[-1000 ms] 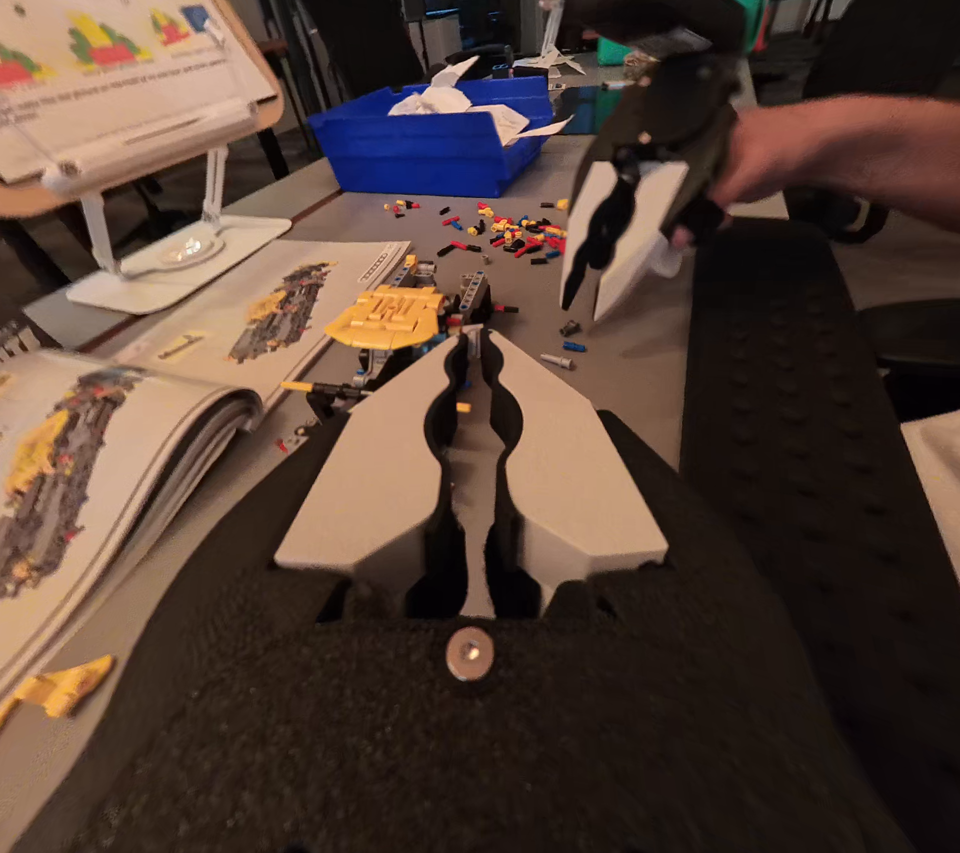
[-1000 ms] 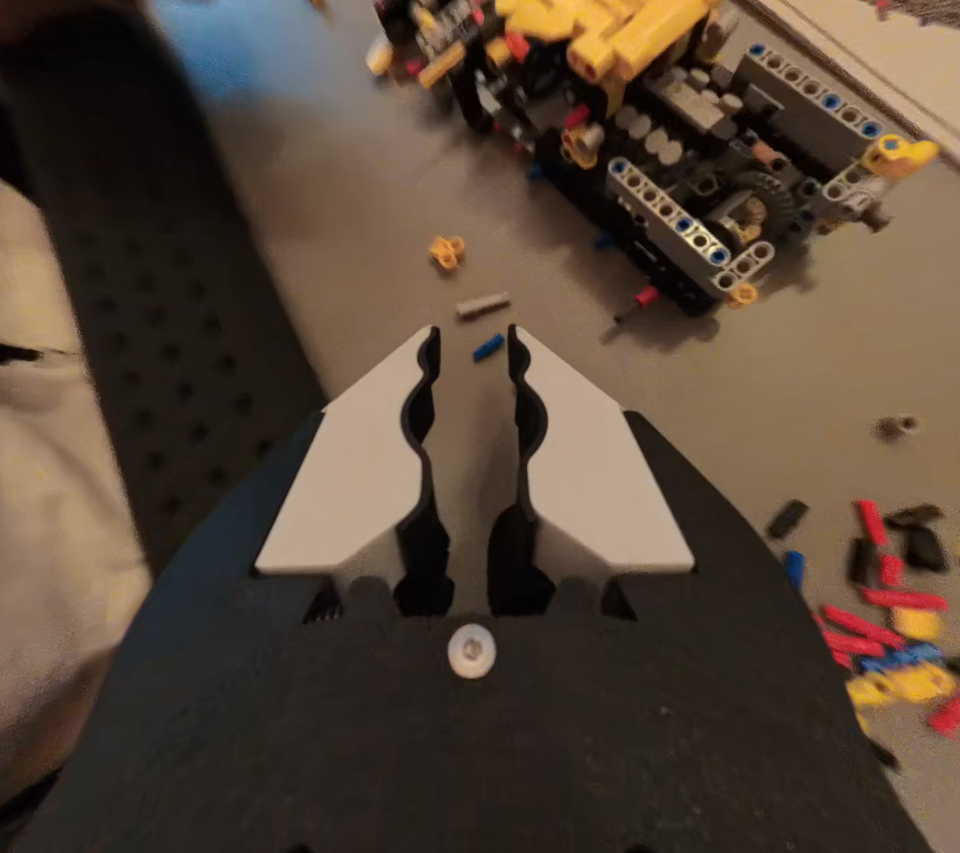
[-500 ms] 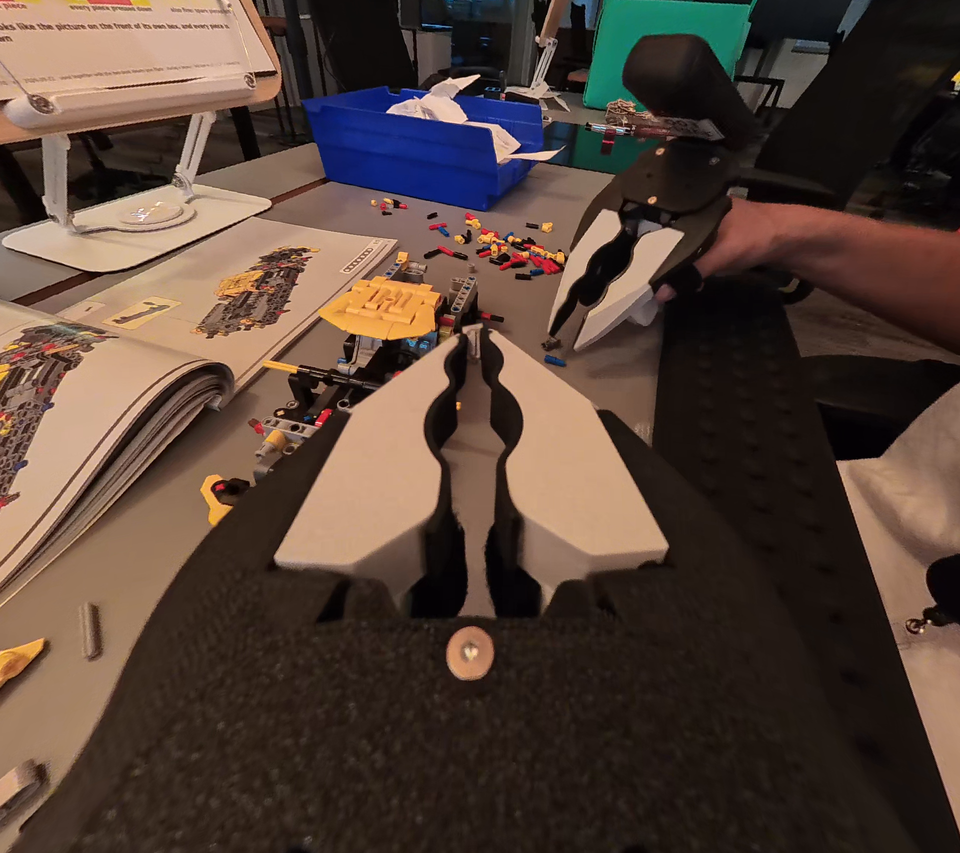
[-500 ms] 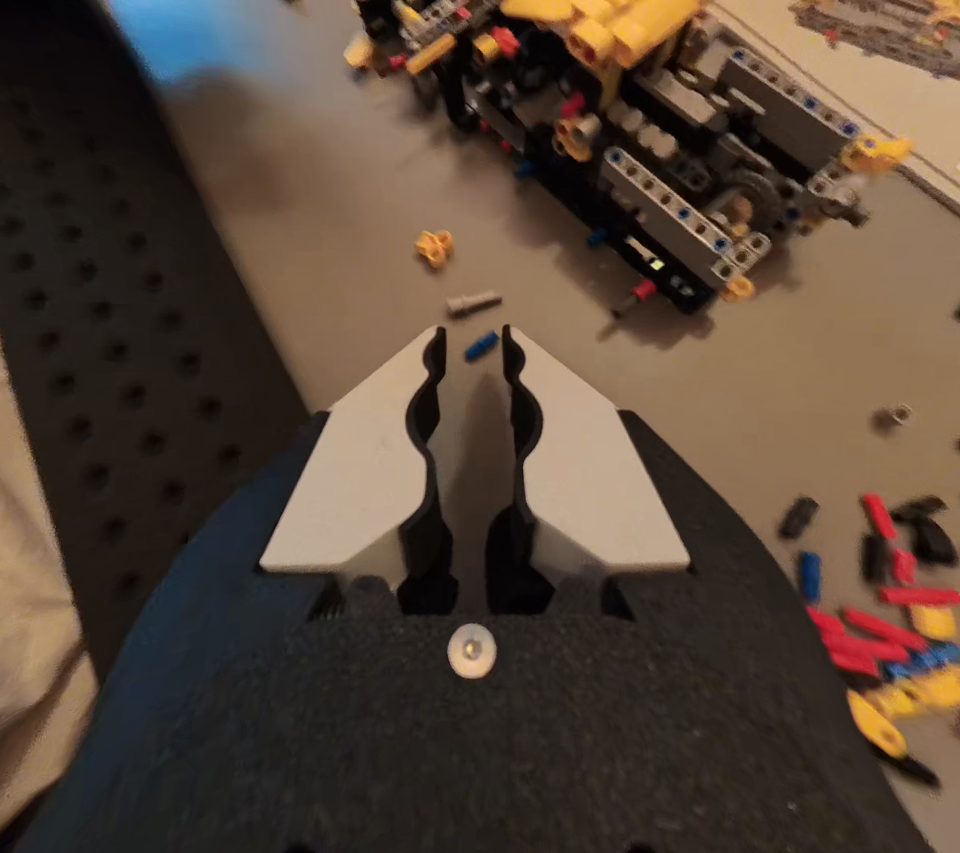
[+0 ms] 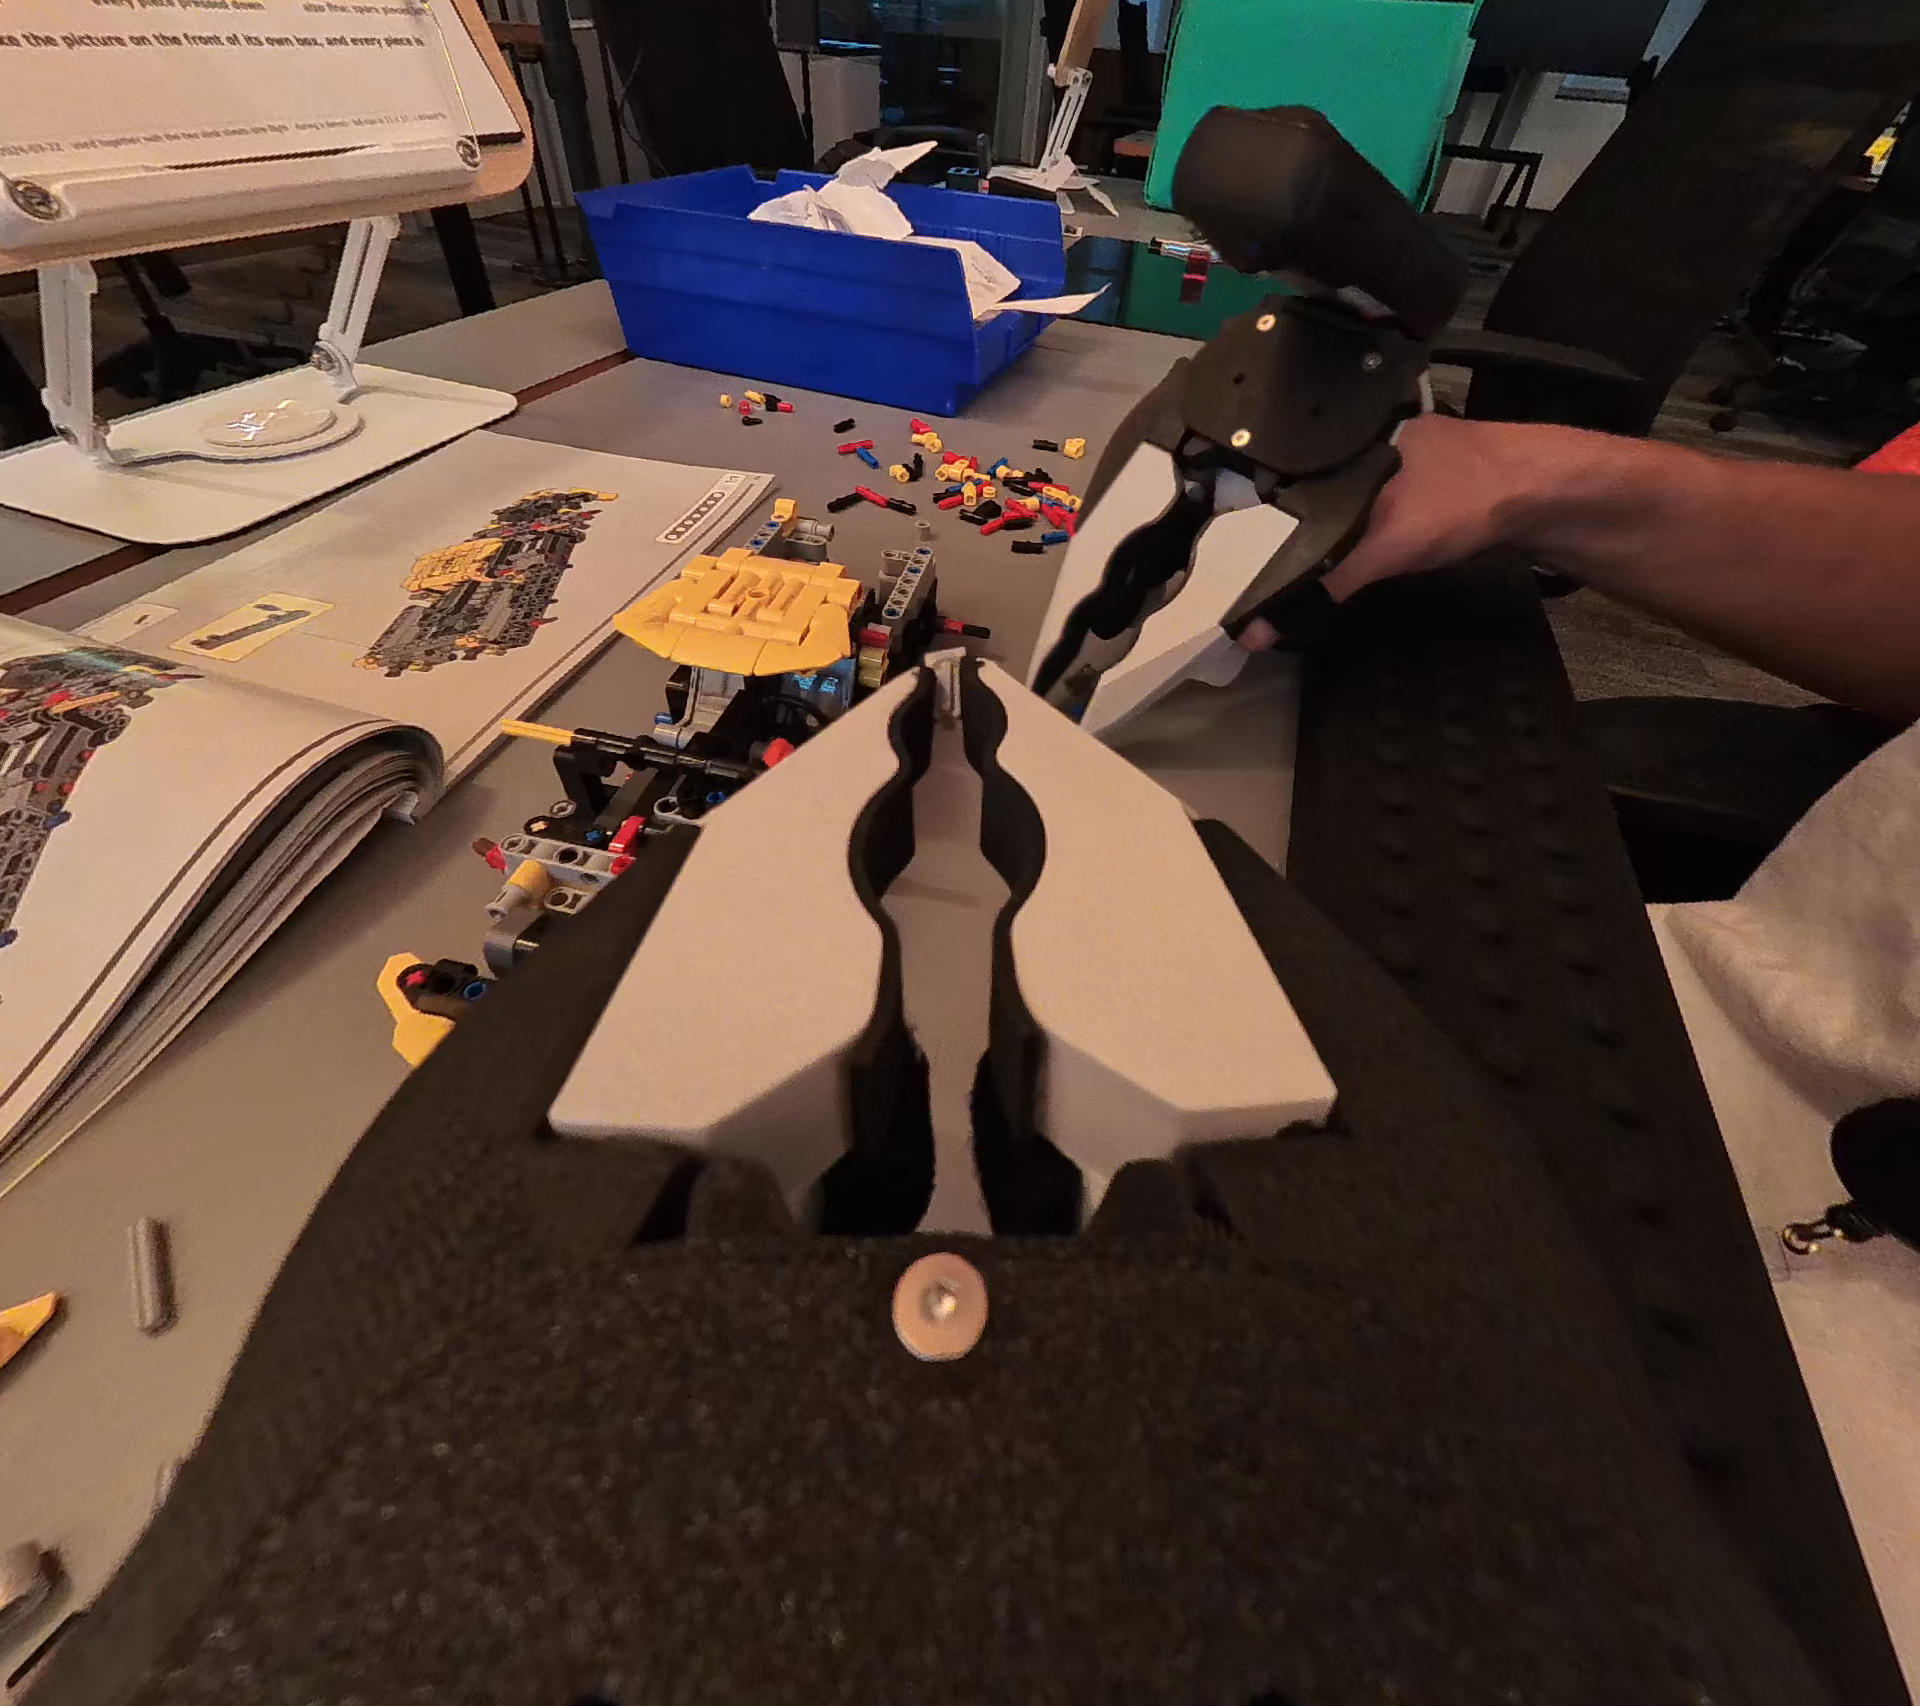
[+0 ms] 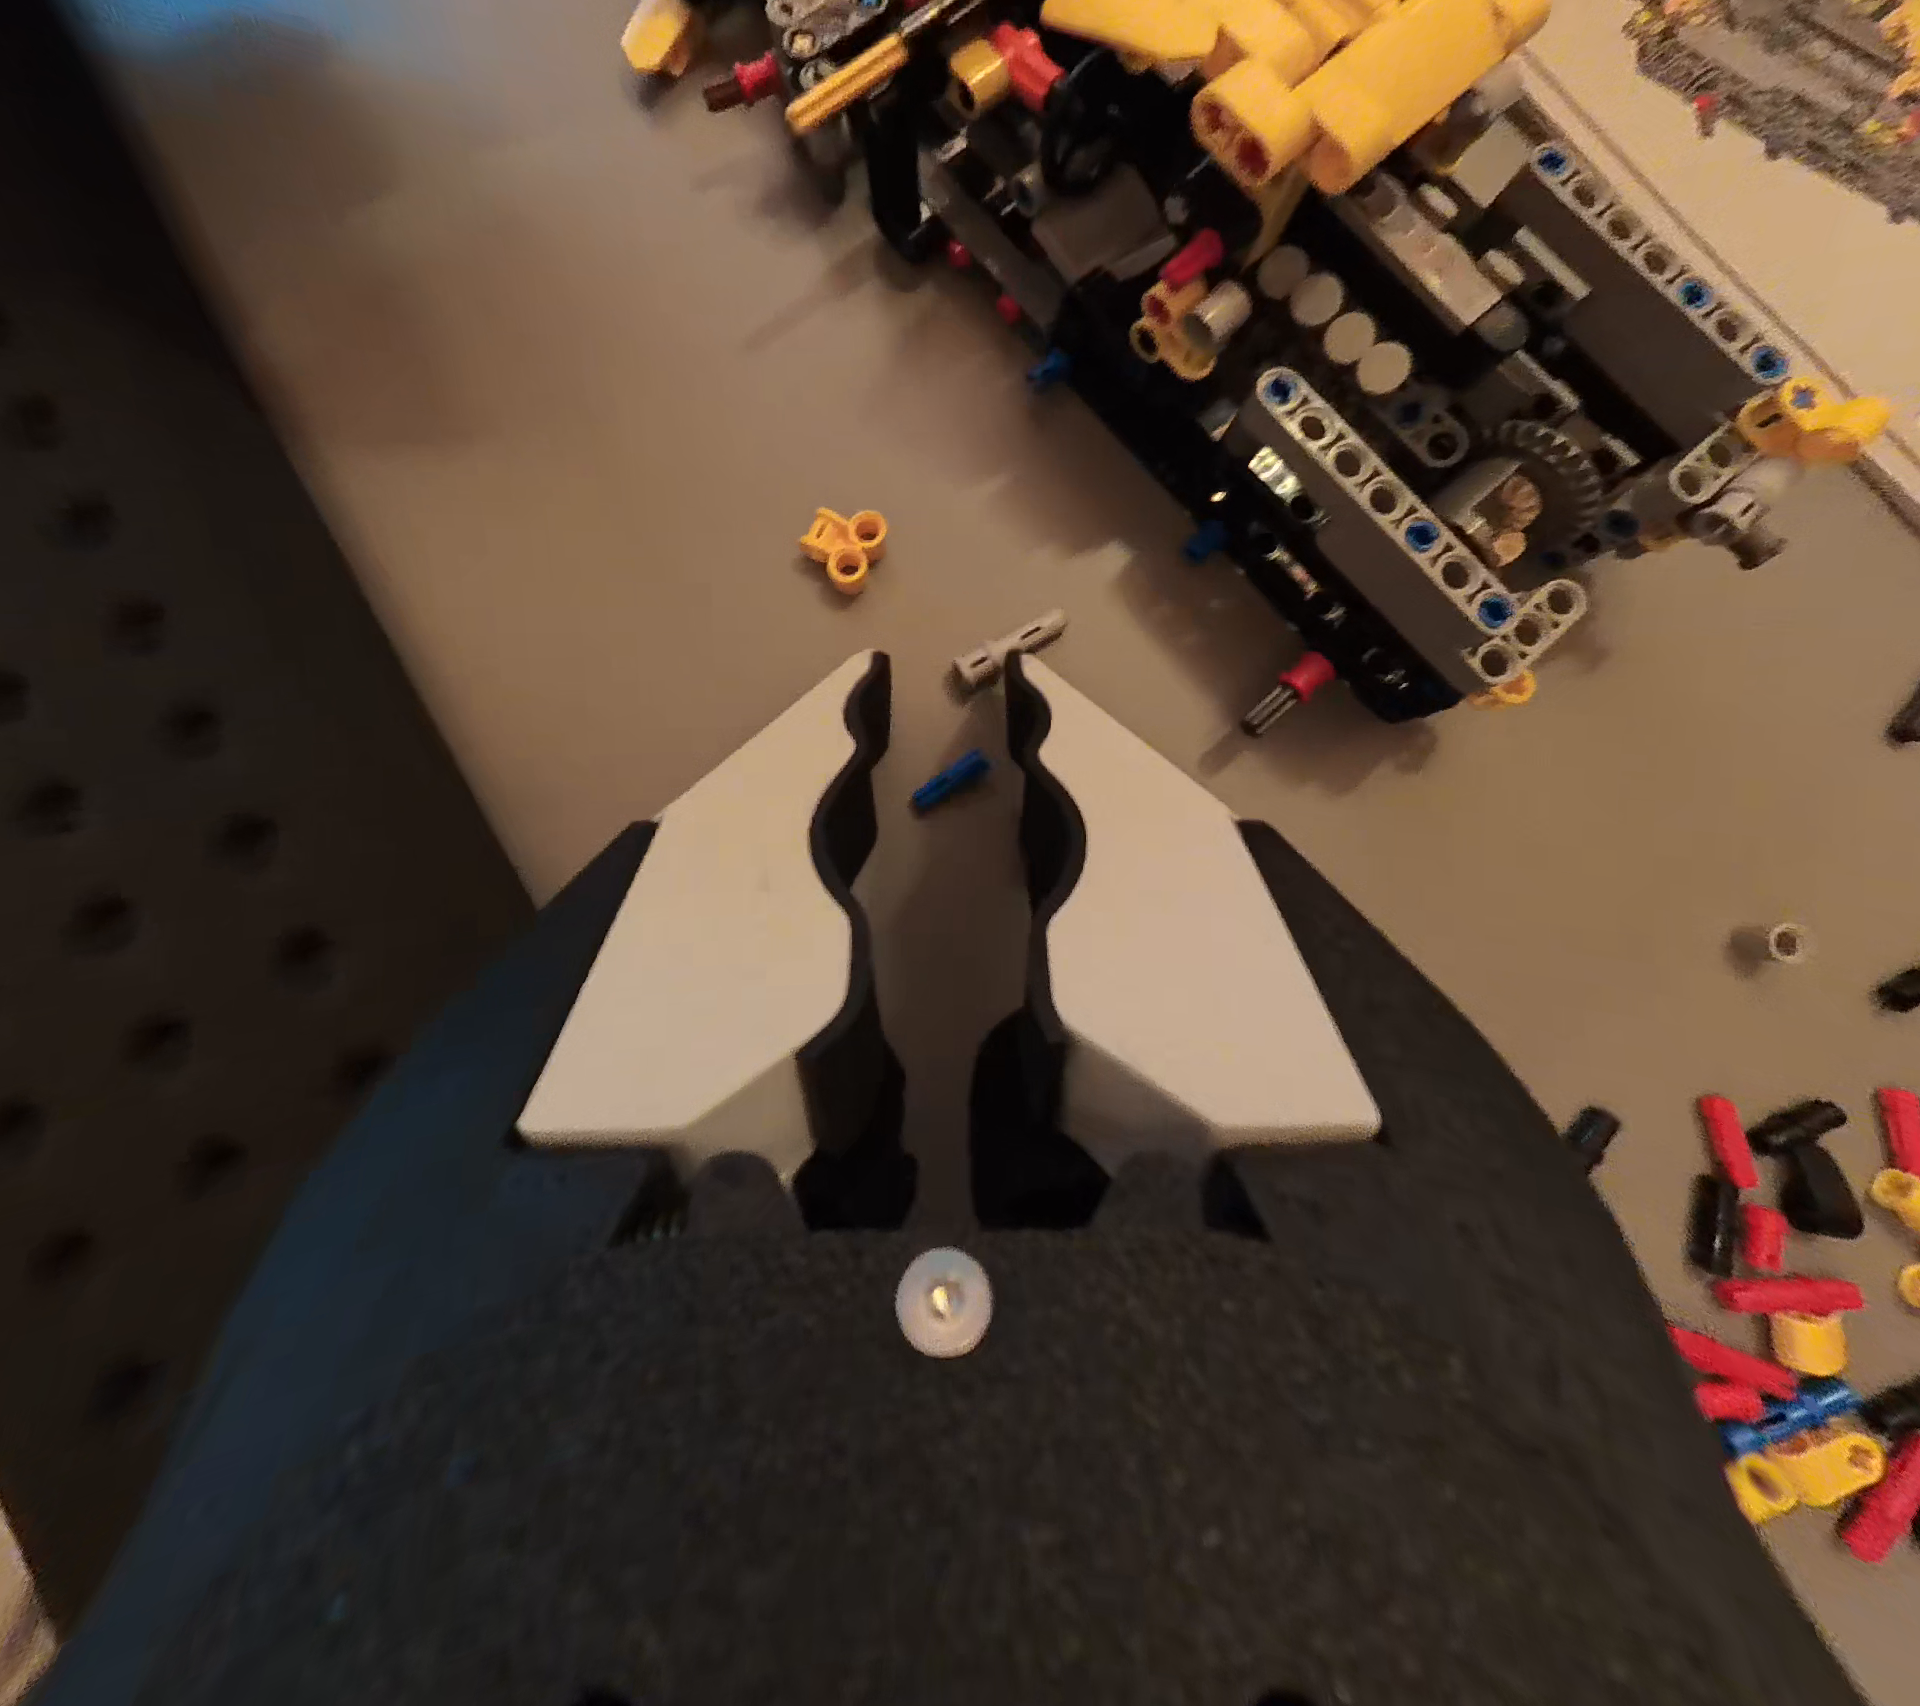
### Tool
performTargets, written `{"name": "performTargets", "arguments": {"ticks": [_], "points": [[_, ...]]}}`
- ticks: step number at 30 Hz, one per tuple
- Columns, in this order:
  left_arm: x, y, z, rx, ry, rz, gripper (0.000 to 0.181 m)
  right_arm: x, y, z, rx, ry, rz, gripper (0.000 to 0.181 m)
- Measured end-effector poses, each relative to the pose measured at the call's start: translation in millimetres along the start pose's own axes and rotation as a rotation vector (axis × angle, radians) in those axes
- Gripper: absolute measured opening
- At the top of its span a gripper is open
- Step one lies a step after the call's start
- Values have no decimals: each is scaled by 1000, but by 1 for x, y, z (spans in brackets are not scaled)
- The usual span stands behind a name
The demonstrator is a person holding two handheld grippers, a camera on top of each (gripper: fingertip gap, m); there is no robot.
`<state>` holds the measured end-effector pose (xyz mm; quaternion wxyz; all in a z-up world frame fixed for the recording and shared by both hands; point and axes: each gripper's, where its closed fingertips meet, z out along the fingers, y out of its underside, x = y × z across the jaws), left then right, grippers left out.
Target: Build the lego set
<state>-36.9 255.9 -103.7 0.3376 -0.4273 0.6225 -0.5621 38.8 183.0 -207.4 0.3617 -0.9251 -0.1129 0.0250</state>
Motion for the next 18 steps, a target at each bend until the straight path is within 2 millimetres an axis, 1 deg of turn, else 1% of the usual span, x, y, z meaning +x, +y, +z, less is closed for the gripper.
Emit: {"name": "performTargets", "arguments": {"ticks": [2,4,8,9,10,11,14,16,18], "points": [[0,0,0,-1,2,0,4,3,-2,5,0,3,11,23],[0,1,0,-6,3,-1,4,4,-1,11,-15,10,11,21],[1,3,-1,-13,7,-2,4,5,0,9,-14,32,-62,2],[1,3,-1,-10,9,-3,4,8,1,9,-13,54,-80,0],[1,2,-1,-8,10,-5,4,8,0,7,-4,59,-90,1],[1,2,-1,-7,13,-9,4,6,-3,6,14,42,-86,6],[3,1,-1,-3,37,-26,4,1,-14,2,60,-28,-69,16],[5,0,-1,4,52,-34,4,12,-19,3,72,-18,-87,17],[7,2,0,-3,60,-37,4,18,-17,9,30,-71,-61,23]]}}
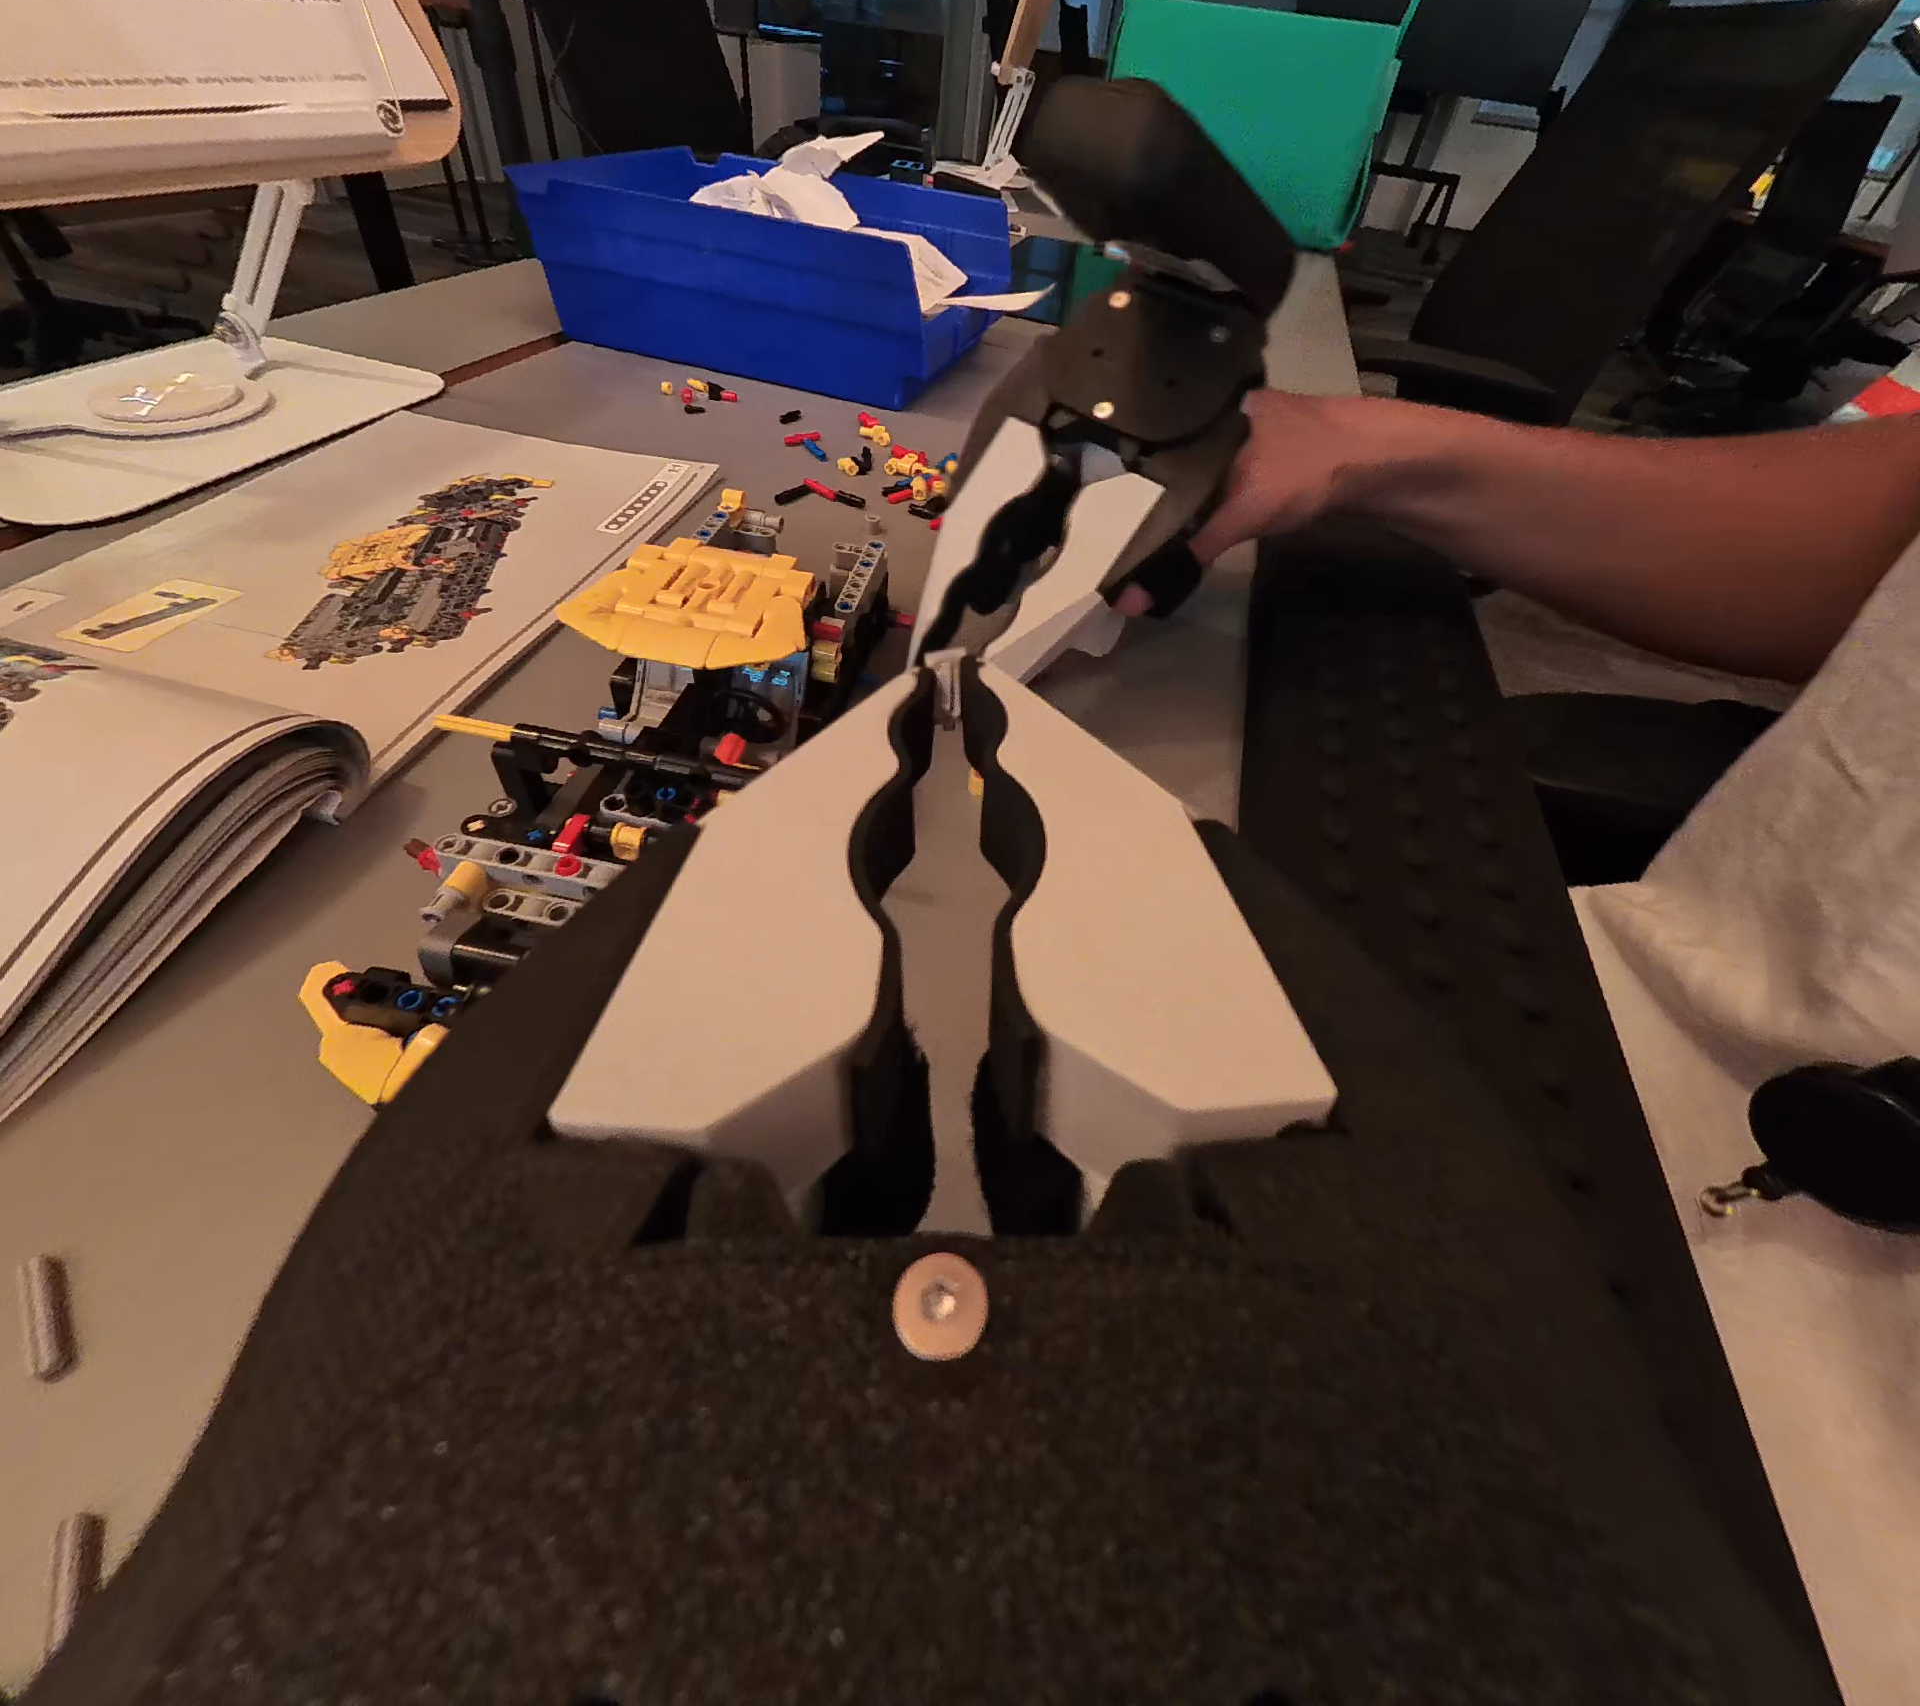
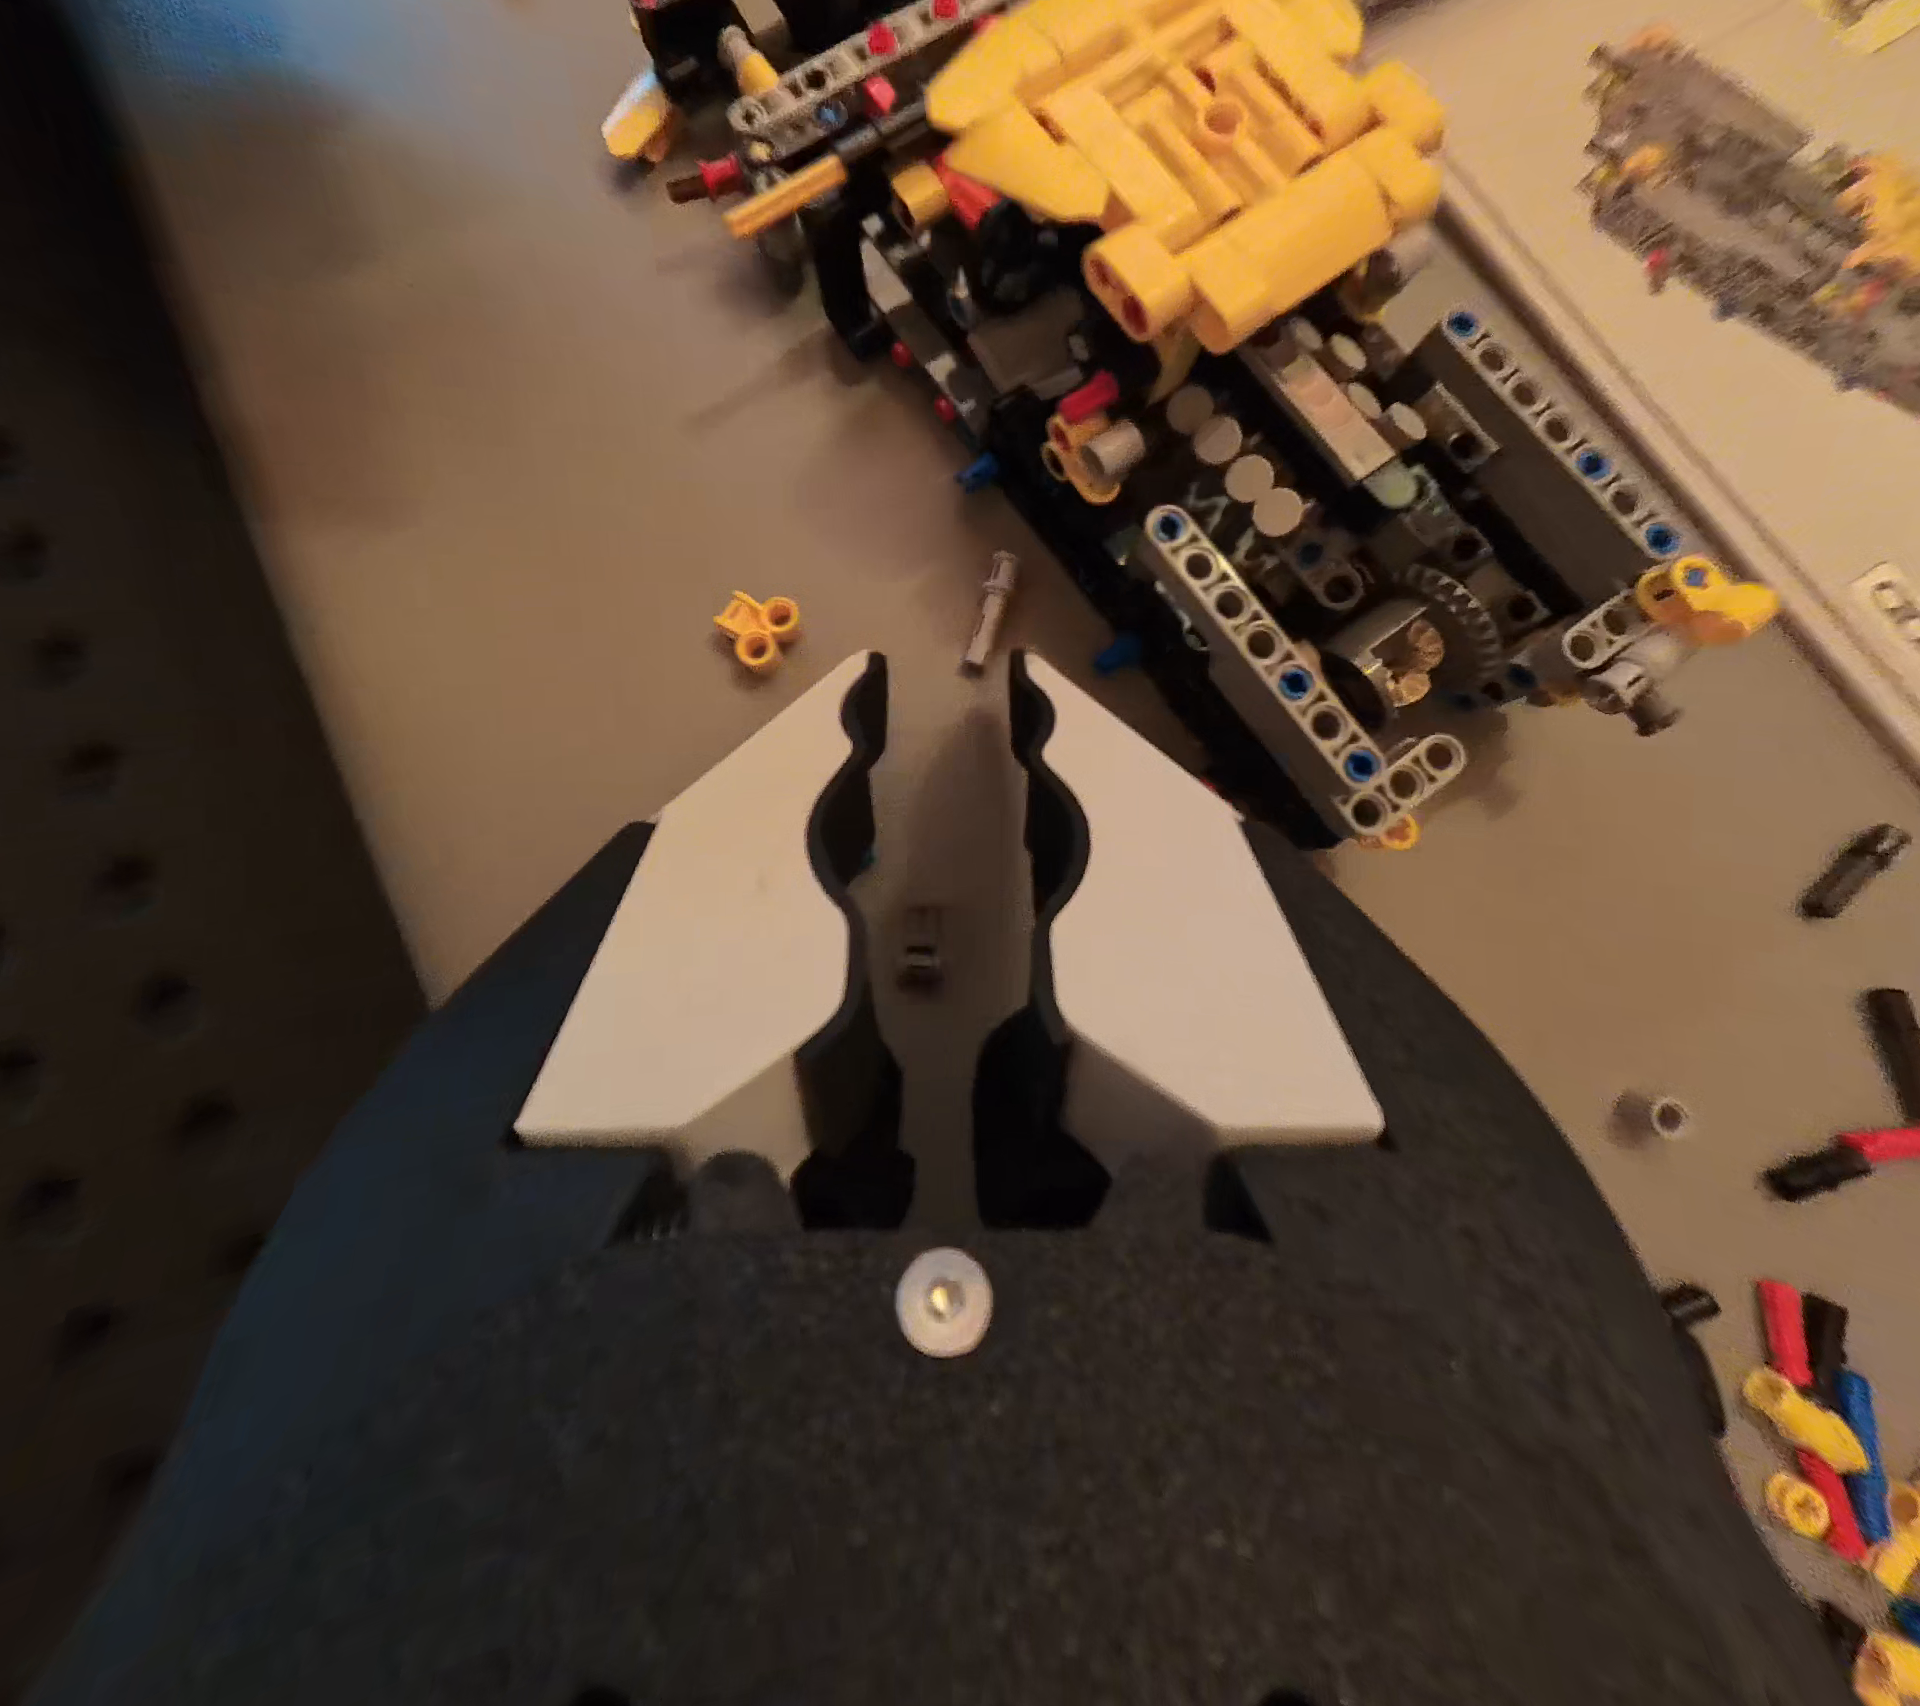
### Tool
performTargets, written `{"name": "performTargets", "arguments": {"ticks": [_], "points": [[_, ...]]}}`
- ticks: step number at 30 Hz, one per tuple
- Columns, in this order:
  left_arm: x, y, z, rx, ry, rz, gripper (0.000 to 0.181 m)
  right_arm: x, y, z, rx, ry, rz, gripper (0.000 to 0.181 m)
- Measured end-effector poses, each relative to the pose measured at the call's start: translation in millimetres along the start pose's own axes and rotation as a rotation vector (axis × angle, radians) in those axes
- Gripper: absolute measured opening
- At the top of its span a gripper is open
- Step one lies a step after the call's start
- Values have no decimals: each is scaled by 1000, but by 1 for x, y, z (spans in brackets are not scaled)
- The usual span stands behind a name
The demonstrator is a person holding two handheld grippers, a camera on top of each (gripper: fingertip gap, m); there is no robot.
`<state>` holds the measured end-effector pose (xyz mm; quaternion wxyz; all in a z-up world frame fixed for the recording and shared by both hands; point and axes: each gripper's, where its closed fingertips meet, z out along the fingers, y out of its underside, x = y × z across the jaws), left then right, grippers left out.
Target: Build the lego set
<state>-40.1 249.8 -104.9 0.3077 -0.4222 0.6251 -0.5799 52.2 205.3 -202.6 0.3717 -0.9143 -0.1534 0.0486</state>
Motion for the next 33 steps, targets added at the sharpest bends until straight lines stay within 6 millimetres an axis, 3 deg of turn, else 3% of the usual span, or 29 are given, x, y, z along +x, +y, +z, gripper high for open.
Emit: {"name": "performTargets", "arguments": {"ticks": [4,11,16,23,26,28,33], "points": [[0,2,0,-10,-9,14,4,8,6,10,-39,-14,7,24],[-2,3,-1,-10,-12,5,4,-33,-20,11,98,-219,78,20],[-2,3,-2,-14,-19,9,4,4,-16,10,49,9,-31,18],[4,-10,-9,60,34,-16,4,0,-9,24,8,13,-63,10],[12,-14,-11,80,31,131,4,-2,-9,23,-6,21,-122,6],[13,-8,-9,39,6,302,4,-18,-18,14,9,-61,-202,6],[-2,7,-9,-183,-107,888,4,-48,-75,-32,88,-309,-275,6]]}}
